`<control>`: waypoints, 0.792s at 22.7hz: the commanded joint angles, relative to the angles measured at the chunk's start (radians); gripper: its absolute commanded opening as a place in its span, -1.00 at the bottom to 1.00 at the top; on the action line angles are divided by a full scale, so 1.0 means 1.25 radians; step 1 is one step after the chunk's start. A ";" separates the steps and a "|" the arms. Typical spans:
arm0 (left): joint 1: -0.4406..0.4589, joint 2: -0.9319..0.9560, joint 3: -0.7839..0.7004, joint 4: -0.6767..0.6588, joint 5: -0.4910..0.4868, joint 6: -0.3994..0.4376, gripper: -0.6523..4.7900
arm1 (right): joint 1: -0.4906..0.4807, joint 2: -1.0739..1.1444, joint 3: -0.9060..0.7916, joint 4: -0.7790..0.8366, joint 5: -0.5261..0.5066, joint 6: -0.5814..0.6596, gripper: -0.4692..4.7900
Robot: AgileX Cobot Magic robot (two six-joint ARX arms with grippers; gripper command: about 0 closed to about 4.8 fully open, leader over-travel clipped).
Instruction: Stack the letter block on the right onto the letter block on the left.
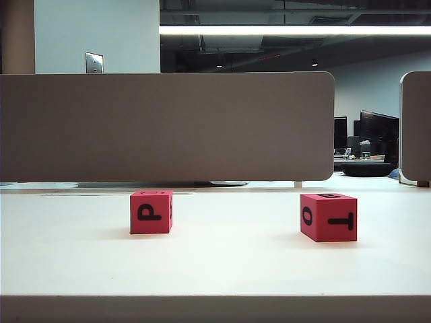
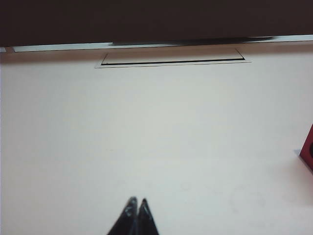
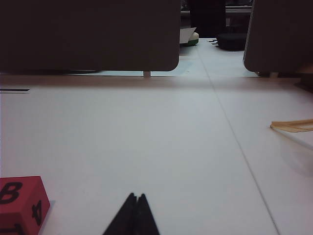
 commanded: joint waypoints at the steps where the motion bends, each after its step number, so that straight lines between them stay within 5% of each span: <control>1: 0.000 0.000 0.003 0.009 0.003 -0.004 -0.78 | 0.000 -0.002 -0.004 0.015 -0.001 0.001 -0.78; 10: 0.000 0.000 0.008 0.009 0.005 -0.049 -0.78 | 0.000 -0.002 -0.004 0.033 -0.002 0.005 -0.78; 15: 0.000 0.001 0.111 0.033 0.040 -0.180 -0.78 | 0.000 -0.002 0.020 0.275 0.059 0.202 -0.84; 18: 0.000 0.021 0.207 0.024 0.055 -0.174 -0.78 | 0.000 0.009 0.130 0.172 0.077 0.216 -0.84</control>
